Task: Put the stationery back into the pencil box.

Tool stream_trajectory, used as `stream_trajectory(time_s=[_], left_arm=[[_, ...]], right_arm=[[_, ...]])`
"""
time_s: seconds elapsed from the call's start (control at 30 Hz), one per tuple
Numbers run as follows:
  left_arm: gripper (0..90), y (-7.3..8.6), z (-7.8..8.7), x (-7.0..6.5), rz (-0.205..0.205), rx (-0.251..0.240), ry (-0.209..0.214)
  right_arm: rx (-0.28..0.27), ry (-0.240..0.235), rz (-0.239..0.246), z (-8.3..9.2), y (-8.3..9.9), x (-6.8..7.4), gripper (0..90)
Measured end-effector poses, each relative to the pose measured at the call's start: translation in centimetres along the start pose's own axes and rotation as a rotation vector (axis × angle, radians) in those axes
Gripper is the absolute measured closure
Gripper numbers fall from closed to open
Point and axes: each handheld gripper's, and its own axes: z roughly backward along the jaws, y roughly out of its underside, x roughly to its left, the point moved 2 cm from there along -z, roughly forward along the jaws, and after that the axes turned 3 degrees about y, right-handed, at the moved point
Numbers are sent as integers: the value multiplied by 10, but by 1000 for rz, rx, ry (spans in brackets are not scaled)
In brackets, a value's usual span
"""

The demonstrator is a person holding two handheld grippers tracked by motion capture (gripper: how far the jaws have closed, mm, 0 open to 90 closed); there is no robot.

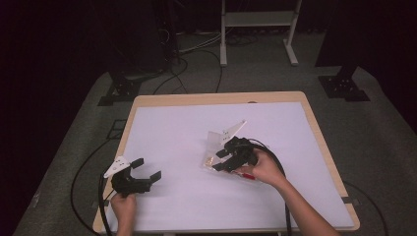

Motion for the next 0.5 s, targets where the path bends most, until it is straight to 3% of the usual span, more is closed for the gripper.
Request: stream_trajectory(time_s=[0.5], left_arm=[[0, 0, 0, 0, -1, 1, -2]], right_arm=[[-5, 5, -29, 12, 15, 2, 421]])
